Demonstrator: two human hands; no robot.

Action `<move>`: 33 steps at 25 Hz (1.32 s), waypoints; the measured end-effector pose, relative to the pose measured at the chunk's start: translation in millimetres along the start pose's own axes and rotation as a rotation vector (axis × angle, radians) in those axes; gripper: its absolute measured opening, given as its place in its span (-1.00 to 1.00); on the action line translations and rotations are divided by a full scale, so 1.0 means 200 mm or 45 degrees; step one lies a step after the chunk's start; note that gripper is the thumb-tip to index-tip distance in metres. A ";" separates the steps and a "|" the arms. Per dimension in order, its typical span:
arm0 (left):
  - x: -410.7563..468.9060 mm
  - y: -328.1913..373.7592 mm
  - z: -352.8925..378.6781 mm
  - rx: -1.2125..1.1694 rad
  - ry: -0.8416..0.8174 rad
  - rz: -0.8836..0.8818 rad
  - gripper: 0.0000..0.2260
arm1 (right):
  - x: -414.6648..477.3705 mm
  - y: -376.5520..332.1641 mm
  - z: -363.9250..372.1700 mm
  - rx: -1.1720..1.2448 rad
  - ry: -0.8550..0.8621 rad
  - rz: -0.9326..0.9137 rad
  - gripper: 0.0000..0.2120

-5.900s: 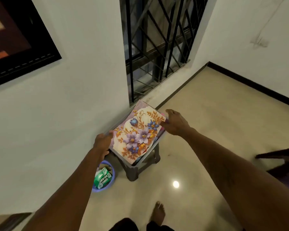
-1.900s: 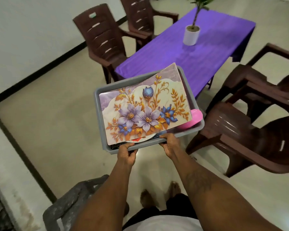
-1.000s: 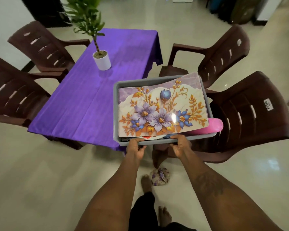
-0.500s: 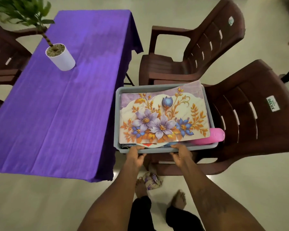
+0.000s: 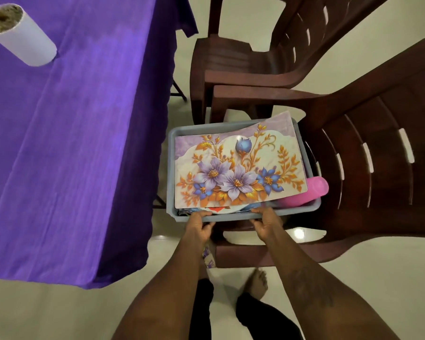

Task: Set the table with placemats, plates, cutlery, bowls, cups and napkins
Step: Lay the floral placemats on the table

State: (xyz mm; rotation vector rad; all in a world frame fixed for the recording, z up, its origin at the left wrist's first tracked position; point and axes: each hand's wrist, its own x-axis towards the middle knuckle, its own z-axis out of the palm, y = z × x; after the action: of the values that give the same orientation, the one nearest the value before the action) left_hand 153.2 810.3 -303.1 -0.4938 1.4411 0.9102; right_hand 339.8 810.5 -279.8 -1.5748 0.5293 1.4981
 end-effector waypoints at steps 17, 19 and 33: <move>0.04 0.03 0.05 0.103 0.049 0.008 -0.69 | 0.36 0.09 -0.05 -0.055 0.134 0.065 -0.59; -0.06 0.05 0.12 0.098 0.006 0.030 -0.81 | 0.19 0.04 0.01 -0.063 0.109 0.059 -0.69; -0.05 0.39 0.33 0.440 0.050 0.192 -0.56 | 0.04 -0.49 0.24 -0.432 0.358 -0.424 -0.78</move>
State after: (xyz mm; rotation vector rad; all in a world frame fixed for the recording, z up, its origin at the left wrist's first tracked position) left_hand 135.0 906.3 -268.3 -0.1474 1.6479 0.7496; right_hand 391.6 901.9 -252.4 -2.0417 0.1542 1.1610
